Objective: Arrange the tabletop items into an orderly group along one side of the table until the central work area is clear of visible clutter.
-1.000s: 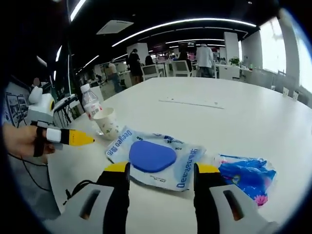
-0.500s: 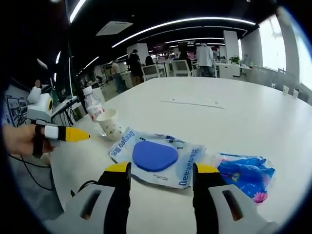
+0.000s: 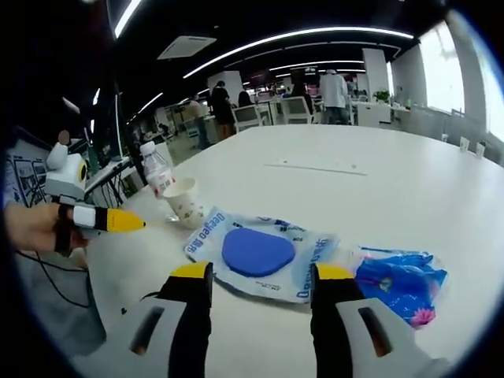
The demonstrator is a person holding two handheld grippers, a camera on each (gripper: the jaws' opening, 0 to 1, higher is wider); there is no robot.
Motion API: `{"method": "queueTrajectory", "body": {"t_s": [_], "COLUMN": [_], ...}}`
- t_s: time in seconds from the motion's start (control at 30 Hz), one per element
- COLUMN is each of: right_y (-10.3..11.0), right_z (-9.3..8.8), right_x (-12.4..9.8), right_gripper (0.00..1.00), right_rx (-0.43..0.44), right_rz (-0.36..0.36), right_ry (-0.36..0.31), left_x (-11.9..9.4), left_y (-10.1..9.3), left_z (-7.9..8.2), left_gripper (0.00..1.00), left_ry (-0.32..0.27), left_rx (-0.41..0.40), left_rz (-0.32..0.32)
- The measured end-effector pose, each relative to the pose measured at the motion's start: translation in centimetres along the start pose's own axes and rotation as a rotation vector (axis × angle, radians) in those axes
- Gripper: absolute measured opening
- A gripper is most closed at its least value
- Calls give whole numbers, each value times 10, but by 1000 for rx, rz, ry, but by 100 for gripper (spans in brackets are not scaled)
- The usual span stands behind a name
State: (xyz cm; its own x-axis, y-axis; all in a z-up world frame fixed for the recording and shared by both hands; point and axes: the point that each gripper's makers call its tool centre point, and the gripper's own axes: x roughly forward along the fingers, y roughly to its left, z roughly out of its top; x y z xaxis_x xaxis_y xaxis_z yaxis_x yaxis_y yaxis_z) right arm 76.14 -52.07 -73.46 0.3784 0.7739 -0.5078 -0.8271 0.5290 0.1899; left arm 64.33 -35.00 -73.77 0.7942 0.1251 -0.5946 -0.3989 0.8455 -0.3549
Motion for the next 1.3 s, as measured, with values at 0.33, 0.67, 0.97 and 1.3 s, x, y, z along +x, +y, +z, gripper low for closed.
{"method": "queueTrajectory", "body": {"t_s": [0.33, 0.67, 0.97, 1.3], "right_y": [24, 47, 76, 79], "right_z": [-25, -44, -76, -81], "right_x": [-3, -13, -20, -19], "right_gripper": [46, 44, 44, 43], "right_rx": [-1, 15, -4, -18], "right_rz": [58, 112, 179, 197], "right_ry": [49, 87, 152, 172], "left_x": [-6, -11, -9, -7], "left_y": [-5, -17, -27, -28], "left_z": [-32, -60, -82, -87], "left_gripper": [71, 69, 64, 61], "left_ry": [66, 121, 175, 192], "left_rx": [21, 51, 99, 95], "left_rz": [-13, -33, -51, -55]}}
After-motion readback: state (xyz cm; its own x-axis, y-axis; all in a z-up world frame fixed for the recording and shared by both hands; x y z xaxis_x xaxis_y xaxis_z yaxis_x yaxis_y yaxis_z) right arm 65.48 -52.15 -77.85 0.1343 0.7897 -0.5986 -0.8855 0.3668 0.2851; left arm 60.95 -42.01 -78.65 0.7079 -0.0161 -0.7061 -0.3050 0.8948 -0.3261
